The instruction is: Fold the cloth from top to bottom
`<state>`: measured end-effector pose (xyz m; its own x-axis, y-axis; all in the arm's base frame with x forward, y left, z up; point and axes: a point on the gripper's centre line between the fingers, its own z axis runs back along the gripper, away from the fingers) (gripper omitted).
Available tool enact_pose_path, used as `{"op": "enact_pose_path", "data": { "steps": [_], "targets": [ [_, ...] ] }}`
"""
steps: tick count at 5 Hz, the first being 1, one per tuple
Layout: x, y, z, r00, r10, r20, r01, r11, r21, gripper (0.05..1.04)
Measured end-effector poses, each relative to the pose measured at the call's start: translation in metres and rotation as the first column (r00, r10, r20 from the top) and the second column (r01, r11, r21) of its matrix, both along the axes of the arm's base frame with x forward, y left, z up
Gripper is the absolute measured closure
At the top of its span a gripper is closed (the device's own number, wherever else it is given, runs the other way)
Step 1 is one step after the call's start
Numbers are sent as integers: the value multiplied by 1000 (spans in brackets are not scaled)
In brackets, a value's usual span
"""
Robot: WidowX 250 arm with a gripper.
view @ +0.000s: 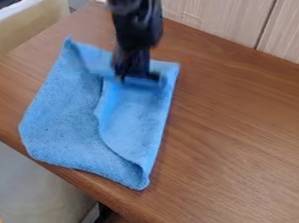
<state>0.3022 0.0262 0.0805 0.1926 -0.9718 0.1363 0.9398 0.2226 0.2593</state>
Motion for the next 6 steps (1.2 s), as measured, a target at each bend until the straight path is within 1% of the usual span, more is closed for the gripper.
{"op": "enact_pose_path", "data": {
  "steps": [1,2,3,4,5,6],
  "targets": [
    [-7,-4,-12,1000,-3,16,3,1000,-1,1024],
    [-12,-11,-19,1000,-22,19,21,999,25,999],
    [-14,-13,-18,1000,-4,11,4,999,44,843],
    [-16,-13,-16,1000,22,7,-22,999,37,577],
    [-13,-8,-11,999,43,3,-43,998,40,271],
    [-7,-5,0,999,53,1,-53,999,12,71]
  ]
}}
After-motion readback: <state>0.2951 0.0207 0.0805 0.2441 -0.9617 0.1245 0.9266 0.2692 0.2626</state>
